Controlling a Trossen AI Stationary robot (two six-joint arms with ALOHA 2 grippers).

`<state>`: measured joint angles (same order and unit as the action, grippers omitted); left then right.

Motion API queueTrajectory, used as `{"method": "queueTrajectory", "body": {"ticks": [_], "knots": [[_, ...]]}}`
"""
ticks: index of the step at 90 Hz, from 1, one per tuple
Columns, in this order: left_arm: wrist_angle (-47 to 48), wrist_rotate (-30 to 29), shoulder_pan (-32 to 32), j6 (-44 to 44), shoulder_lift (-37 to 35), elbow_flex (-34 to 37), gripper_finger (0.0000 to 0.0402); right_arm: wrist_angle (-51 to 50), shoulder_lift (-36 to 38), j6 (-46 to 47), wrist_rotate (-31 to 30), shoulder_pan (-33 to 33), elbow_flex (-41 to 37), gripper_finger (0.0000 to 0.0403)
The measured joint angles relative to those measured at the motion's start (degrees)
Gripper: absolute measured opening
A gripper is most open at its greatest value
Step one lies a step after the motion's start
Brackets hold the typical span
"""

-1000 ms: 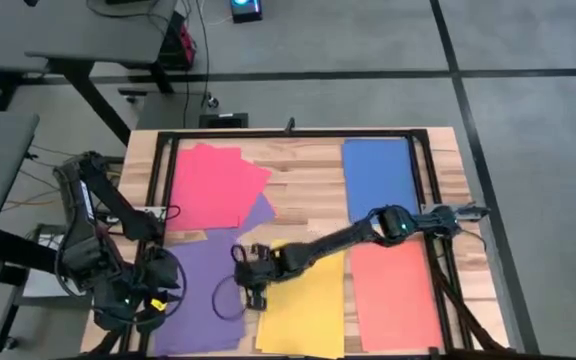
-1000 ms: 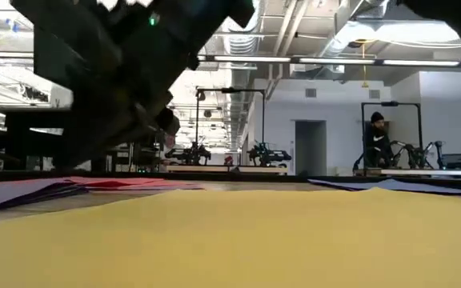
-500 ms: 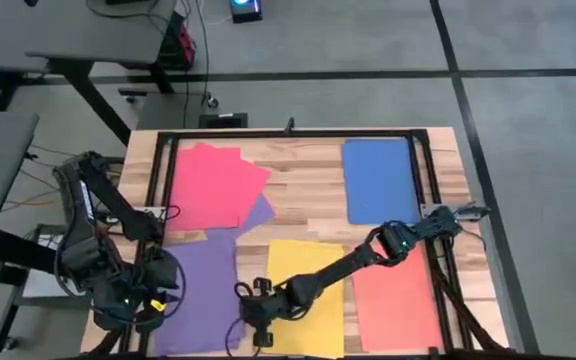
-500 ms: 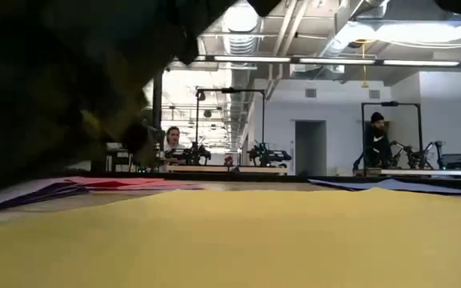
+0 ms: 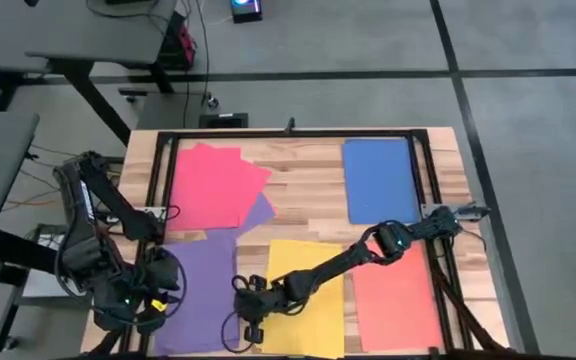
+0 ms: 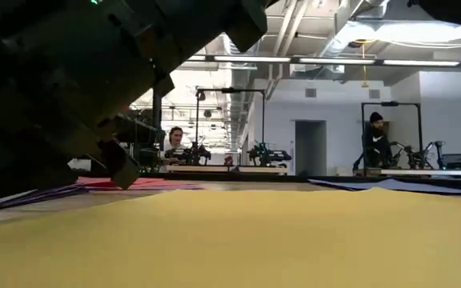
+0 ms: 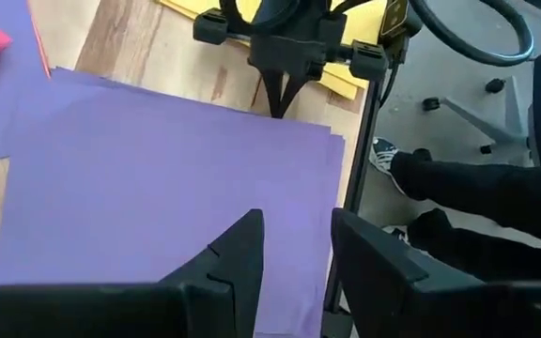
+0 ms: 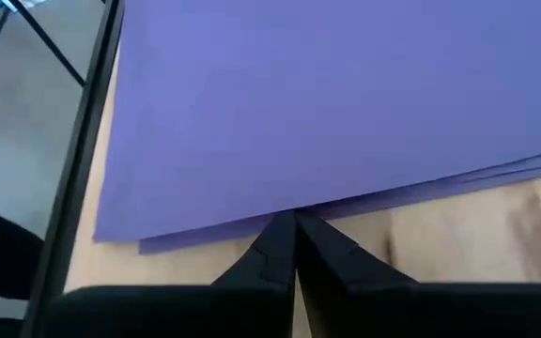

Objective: Organize paper
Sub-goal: Stack the purple paper on top of the purple paper, then put the pink paper to the top center of the table

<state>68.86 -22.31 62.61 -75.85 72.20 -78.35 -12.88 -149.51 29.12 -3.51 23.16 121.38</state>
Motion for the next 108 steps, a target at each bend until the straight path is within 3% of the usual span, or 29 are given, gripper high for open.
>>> {"method": "queueTrajectory", "body": {"ticks": [54,66,81,94,108], "knots": [[-0.08,-0.01,-0.03,0.12,0.04,0.0,0.0108,4.69,-0.33,0.86,2.27,0.45,-0.02,0.0],[-0.39,-0.04,-1.01,-0.2,0.04,-0.91,0.0108,-4.69,4.51,0.6,5.09,-0.13,-0.04,0.0],[1.06,-0.96,-4.38,0.86,0.03,-3.43,0.0108,-22.91,18.51,-4.73,4.75,-2.52,0.14,0.0],[2.83,-1.35,-12.16,7.67,-0.02,-4.29,0.0108,-35.5,26.78,-10.3,3.32,-8.8,0.11,0.0],[6.7,-1.19,-24.32,16.56,-0.02,-4.33,0.0109,-38.65,32.38,-12.4,3.3,-18.02,-0.05,0.0001]]}}
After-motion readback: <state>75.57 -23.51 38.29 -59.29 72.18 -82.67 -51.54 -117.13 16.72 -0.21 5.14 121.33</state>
